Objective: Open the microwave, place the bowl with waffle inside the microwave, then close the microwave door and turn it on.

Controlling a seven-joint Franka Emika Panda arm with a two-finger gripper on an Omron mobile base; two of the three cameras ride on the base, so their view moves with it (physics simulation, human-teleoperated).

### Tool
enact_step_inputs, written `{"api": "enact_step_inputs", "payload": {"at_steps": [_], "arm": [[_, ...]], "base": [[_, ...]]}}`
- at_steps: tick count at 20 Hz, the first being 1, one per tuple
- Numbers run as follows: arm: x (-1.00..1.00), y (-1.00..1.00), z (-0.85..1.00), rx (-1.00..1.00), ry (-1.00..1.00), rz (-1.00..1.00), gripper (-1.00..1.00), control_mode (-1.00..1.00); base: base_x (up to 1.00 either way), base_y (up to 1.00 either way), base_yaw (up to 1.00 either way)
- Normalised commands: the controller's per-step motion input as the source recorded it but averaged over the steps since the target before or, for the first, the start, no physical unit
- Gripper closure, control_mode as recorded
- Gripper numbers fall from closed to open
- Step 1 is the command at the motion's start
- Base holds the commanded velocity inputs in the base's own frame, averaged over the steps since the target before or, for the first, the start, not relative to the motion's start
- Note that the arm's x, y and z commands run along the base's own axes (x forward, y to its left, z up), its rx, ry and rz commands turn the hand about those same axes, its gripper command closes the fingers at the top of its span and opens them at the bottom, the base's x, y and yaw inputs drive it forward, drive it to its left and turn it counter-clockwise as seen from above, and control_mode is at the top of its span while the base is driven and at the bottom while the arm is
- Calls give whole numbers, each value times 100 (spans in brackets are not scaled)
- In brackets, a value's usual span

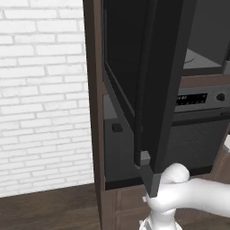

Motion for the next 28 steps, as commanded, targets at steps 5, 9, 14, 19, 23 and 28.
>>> {"api": "enact_step_inputs", "payload": {"at_steps": [5,9,14,19,23,28], "arm": [[21,-31,-18,0,14,-4,-100,-100],[26,-26,-16,0,18,-2,-100,-100],[26,-12,-29,0,14,-1,-100,-100],[8,-6,-42,2,3,0,-100,-100],[11,-12,-38,7,0,0,-100,-100],[19,-1,-16,4,0,-2,-100,-100]], "base": [[0,0,0],[0,0,0],[0,0,0],[0,0,0],[0,0,0],[0,0,0]]}}
